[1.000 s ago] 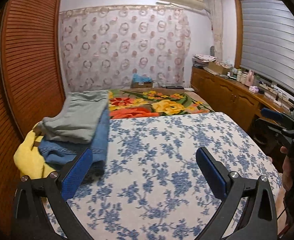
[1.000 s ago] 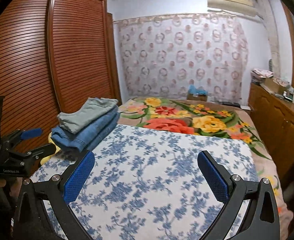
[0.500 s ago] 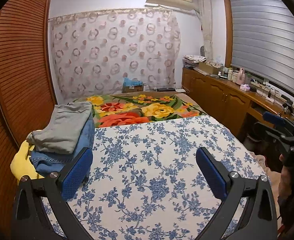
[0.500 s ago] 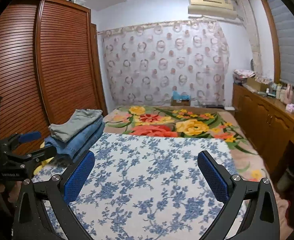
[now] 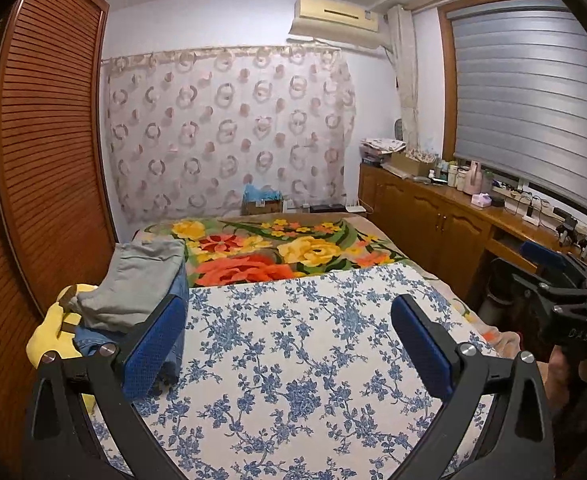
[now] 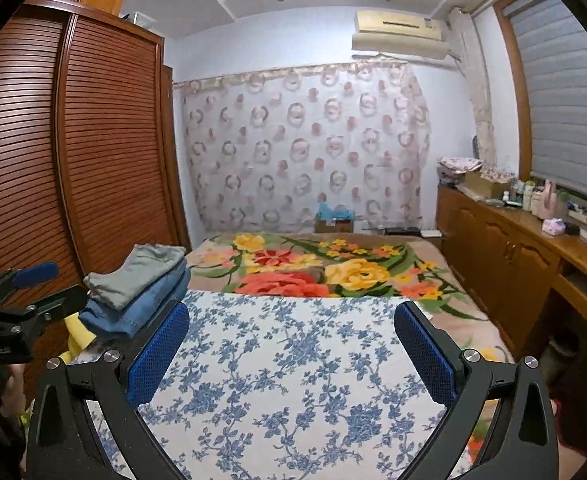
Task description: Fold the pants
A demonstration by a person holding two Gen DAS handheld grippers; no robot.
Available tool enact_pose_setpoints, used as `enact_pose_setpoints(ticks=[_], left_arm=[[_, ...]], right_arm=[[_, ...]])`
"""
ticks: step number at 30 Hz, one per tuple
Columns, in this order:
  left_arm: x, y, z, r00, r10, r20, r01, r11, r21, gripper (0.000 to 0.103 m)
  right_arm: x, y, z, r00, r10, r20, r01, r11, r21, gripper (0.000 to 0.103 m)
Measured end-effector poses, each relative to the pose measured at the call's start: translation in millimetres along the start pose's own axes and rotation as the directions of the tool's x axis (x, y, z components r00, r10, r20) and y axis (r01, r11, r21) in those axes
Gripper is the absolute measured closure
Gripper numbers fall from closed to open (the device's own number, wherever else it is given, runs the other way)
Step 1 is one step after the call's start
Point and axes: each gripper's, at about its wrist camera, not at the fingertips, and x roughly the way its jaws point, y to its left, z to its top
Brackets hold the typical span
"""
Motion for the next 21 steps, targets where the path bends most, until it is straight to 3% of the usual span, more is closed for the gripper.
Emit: enact_pose_setpoints(ticks=[21], left_arm=[[-7,15,-3,0.999,0.044,0.012,-0.044,0.999,-0.022,0.0]], right_arm=[[-1,-2,-7,1.0,-0.002,0.009,0.002,1.0,-0.008,0.001]])
